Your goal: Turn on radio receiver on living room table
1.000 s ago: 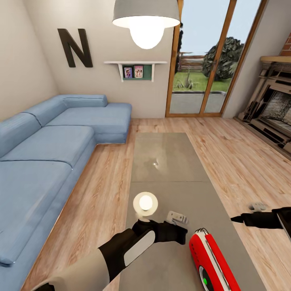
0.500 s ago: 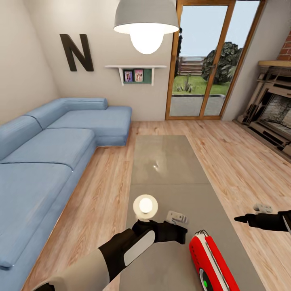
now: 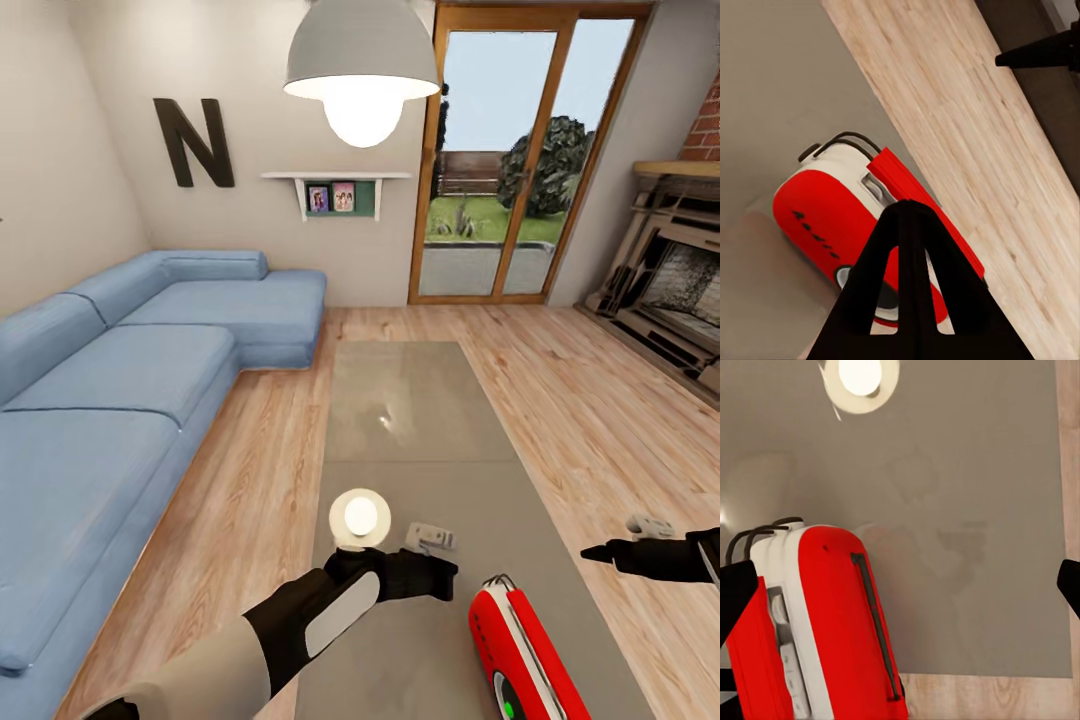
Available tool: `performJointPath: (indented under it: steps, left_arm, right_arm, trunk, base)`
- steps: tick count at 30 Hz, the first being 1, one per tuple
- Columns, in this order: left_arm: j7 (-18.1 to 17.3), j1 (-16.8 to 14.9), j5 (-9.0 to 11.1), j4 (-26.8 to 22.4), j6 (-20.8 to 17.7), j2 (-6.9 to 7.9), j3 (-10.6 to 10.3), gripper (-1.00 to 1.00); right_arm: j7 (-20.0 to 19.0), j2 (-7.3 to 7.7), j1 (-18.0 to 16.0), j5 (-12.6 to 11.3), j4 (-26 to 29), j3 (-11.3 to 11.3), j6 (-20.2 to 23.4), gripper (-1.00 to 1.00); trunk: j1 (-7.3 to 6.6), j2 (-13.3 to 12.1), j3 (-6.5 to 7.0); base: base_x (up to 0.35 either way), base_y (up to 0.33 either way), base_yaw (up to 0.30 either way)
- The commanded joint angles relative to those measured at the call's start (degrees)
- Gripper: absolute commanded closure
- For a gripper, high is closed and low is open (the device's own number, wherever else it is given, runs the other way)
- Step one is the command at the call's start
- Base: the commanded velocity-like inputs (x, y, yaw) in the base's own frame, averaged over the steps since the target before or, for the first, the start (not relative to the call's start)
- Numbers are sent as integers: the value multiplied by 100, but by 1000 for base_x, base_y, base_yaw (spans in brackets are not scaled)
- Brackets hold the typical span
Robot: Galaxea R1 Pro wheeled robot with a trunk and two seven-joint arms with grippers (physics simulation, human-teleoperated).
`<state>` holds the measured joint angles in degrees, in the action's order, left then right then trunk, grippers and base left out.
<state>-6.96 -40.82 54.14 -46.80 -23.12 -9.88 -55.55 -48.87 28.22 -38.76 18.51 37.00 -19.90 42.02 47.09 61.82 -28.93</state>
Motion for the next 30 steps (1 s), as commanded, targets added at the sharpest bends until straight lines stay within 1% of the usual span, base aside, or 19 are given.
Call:
performJointPath:
  steps: [1,3,9,17,18,19,20,21,22,23,24,25,26,27,30]
  left_arm:
    - [0,1,0,2,0,1,0,100]
    - [1,-1,16,3,0,0,0,100]
    - [7,0,184,6,0,3,1,100]
    - [21,-3,215,9,0,10,9,100]
    - [26,-5,221,15,5,122,2,100]
    - [27,-2,225,17,6,170,1,100]
    - [27,5,250,15,9,254,1,100]
    - [31,10,340,18,14,393,-1,100]
    - [33,11,397,19,15,467,-2,100]
    - [39,13,470,21,16,599,-5,100]
    - [41,24,510,21,17,699,-7,100]
    - [42,31,526,21,17,753,-7,100]
    - [43,52,549,18,17,898,-8,100]
    - [44,62,565,14,19,1147,-5,100]
    - [45,83,627,-9,116,1631,-8,100]
  right_arm:
    - [0,0,0,2,-2,2,1,-100]
    - [0,-3,0,3,-3,2,4,-100]
    - [0,-1,0,5,-8,1,5,-100]
    - [0,-7,0,12,-8,4,0,-100]
    - [7,-7,0,12,-38,4,-2,-100]
    - [17,-5,0,13,-79,3,-5,-100]
    - [60,0,0,17,-149,-1,-7,-100]
    - [189,4,0,20,-216,-3,-12,-100]
    - [282,5,0,20,-240,-4,-13,-100]
    - [439,10,0,21,-320,-4,-17,-100]
    - [556,14,0,21,-420,-5,-29,-100]
    - [615,18,0,21,-480,-6,-43,-100]
    - [759,44,0,23,-637,-9,-120,-100]
    - [974,129,0,22,-892,-10,-330,-100]
    - [1259,353,0,16,-1358,-10,-839,-100]
  trunk:
    - [0,0,10]
    - [0,0,28]
    - [0,0,83]
    - [0,0,156]
    - [0,0,165]
    - [0,0,175]
    - [0,0,184]
    - [0,0,193]
    - [0,0,202]
    - [0,0,211]
    - [0,0,220]
    - [0,0,230]
    - [0,0,239]
    - [0,0,248]
    - [0,0,275]
  base:
    - [0,0,0]
    - [0,0,0]
    - [0,0,0]
    - [0,0,0]
    - [0,0,0]
    - [0,0,0]
    - [0,0,0]
    - [0,0,0]
    - [0,0,0]
    - [0,0,0]
    - [0,0,0]
    - [0,0,0]
    - [0,0,0]
    - [0,0,0]
    - [0,0,0]
